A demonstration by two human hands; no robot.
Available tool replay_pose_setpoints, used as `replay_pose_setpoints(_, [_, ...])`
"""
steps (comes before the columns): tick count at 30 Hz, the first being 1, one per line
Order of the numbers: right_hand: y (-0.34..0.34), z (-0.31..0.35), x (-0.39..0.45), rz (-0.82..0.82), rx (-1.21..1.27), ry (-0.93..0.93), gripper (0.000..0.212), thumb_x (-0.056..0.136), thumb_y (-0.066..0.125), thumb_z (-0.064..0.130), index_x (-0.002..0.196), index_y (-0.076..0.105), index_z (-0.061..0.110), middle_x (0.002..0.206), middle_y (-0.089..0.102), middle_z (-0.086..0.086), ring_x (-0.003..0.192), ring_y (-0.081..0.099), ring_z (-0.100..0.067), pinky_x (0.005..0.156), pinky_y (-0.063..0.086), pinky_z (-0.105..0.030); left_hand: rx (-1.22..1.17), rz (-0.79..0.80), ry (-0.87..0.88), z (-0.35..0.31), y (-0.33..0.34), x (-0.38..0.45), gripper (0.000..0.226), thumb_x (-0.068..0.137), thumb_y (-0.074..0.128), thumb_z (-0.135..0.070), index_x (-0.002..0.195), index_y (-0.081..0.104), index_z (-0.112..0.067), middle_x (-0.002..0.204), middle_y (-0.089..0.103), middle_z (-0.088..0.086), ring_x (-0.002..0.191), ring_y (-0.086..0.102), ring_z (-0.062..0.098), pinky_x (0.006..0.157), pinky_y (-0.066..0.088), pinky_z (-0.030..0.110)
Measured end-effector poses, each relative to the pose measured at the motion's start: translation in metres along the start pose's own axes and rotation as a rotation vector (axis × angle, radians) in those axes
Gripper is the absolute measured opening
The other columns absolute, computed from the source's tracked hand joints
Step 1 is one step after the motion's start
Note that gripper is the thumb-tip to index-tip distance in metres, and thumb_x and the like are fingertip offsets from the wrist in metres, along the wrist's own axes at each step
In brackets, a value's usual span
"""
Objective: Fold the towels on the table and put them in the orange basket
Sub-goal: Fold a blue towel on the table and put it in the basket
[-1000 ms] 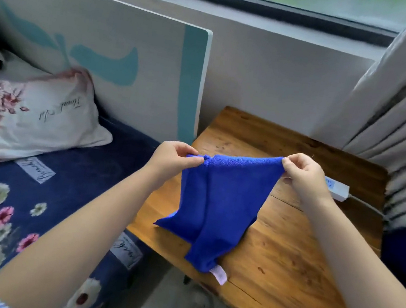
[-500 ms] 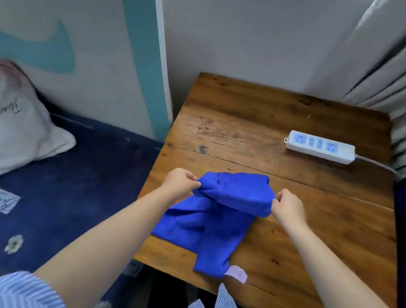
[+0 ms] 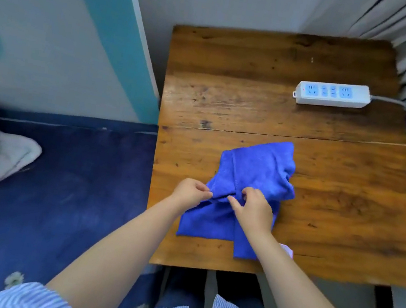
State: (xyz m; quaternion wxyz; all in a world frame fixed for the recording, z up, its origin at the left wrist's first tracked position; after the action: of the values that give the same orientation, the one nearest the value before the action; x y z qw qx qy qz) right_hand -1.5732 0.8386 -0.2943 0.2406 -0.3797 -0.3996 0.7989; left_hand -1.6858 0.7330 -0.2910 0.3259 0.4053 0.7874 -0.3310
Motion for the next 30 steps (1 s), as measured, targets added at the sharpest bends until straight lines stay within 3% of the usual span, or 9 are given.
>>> replay_pose_setpoints(3, [0.007,0.003,0.005,-0.024,-0.024,0.088,0.026,0.088,0.056,0.027,0.093,0.055,0.001,0.102,0.058,-0.014,0.093,0.055,-0.033,0.063,0.038,-0.035,-0.002,0.019,0.006,0.004,-0.001,0.003,0.005,0.088,0.060,-0.011,0.082,0.059,-0.010,0.061,0.047,-0.004,0.054,0.039,0.008,0.052,0.033,0.019])
replay_pose_setpoints(7, [0.000,0.001,0.007,-0.063,-0.089,0.119,0.017,0.087,0.046,0.010,0.089,0.058,-0.002,0.101,0.061,-0.020,0.092,0.056,-0.038,0.065,0.039,-0.037,0.026,0.044,0.007,0.003,-0.004,0.004,0.018,0.088,0.058,-0.011,0.070,0.057,-0.012,0.058,0.044,-0.004,0.052,0.036,0.009,0.047,0.031,0.017])
replay_pose_setpoints(12, [-0.045,-0.019,0.007,-0.250,0.266,0.123,0.019,0.086,0.057,0.007,0.090,0.068,-0.008,0.092,0.069,-0.026,0.090,0.062,-0.038,0.075,0.038,-0.032,-0.016,-0.015,0.040,-0.009,-0.012,0.009,0.033,0.088,0.056,-0.005,0.059,0.047,-0.018,0.057,0.040,-0.002,0.049,0.029,0.010,0.030,0.022,0.008])
replay_pose_setpoints(15, [-0.069,-0.045,0.012,-0.254,0.444,0.194,0.020,0.086,0.060,0.008,0.091,0.067,-0.010,0.092,0.068,-0.025,0.073,0.064,-0.035,0.066,0.047,-0.027,-0.049,-0.025,0.105,-0.023,-0.009,0.009,0.034,0.091,0.050,-0.006,0.060,0.047,-0.020,0.058,0.040,-0.002,0.050,0.028,0.011,0.039,0.025,0.016])
replay_pose_setpoints(17, [-0.081,-0.062,0.017,-0.241,0.616,0.300,0.019,0.086,0.059,0.007,0.098,0.067,-0.005,0.088,0.066,-0.017,0.052,0.060,-0.017,0.047,0.046,-0.012,-0.117,-0.066,0.101,-0.029,-0.007,0.009,0.033,0.091,0.046,-0.005,0.061,0.046,-0.019,0.057,0.038,-0.001,0.051,0.030,0.012,0.045,0.023,0.021])
replay_pose_setpoints(19, [-0.092,-0.079,0.021,-0.256,0.787,0.386,0.021,0.086,0.058,0.002,0.104,0.064,-0.008,0.079,0.063,-0.008,0.049,0.054,-0.009,0.038,0.042,-0.007,-0.197,-0.133,0.055,-0.029,-0.009,0.010,0.032,0.090,0.041,-0.005,0.060,0.046,-0.017,0.056,0.036,0.001,0.052,0.029,0.013,0.046,0.023,0.022])
replay_pose_setpoints(24, [-0.125,-0.119,0.023,-0.334,0.915,0.497,0.024,0.084,0.057,-0.005,0.107,0.060,-0.010,0.054,0.059,0.003,0.033,0.052,0.005,0.034,0.038,-0.006,-0.187,-0.322,-0.003,-0.013,-0.029,0.004,0.032,0.085,0.037,-0.007,0.054,0.035,-0.014,0.056,0.031,0.002,0.053,0.023,0.016,0.050,0.018,0.027])
replay_pose_setpoints(27, [-0.138,-0.137,0.024,-0.367,0.988,0.568,0.022,0.082,0.058,-0.004,0.104,0.061,-0.001,0.040,0.059,0.008,0.030,0.050,0.006,0.031,0.035,-0.006,-0.188,-0.464,-0.019,-0.001,-0.046,-0.001,0.030,0.083,0.039,-0.009,0.054,0.037,-0.014,0.057,0.034,0.001,0.053,0.026,0.017,0.049,0.020,0.027])
replay_pose_setpoints(30, [-0.143,-0.141,0.023,-0.254,1.020,0.607,0.010,0.083,0.058,-0.001,0.083,0.061,0.009,0.031,0.054,0.014,0.033,0.052,0.002,0.035,0.035,-0.011,-0.216,-0.432,-0.058,0.004,-0.047,-0.006,0.029,0.084,0.040,-0.006,0.055,0.040,-0.014,0.059,0.034,0.002,0.054,0.028,0.018,0.047,0.023,0.024])
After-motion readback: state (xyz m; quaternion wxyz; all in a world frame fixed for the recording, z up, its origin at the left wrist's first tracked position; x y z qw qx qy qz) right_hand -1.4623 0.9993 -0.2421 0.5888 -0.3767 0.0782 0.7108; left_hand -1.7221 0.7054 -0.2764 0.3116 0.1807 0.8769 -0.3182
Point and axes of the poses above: each hand's wrist, its own x-axis towards the middle knuckle, its own y-axis out of the palm, z = x × y, the point moved 2 cm from there along x, towards the middle knuckle
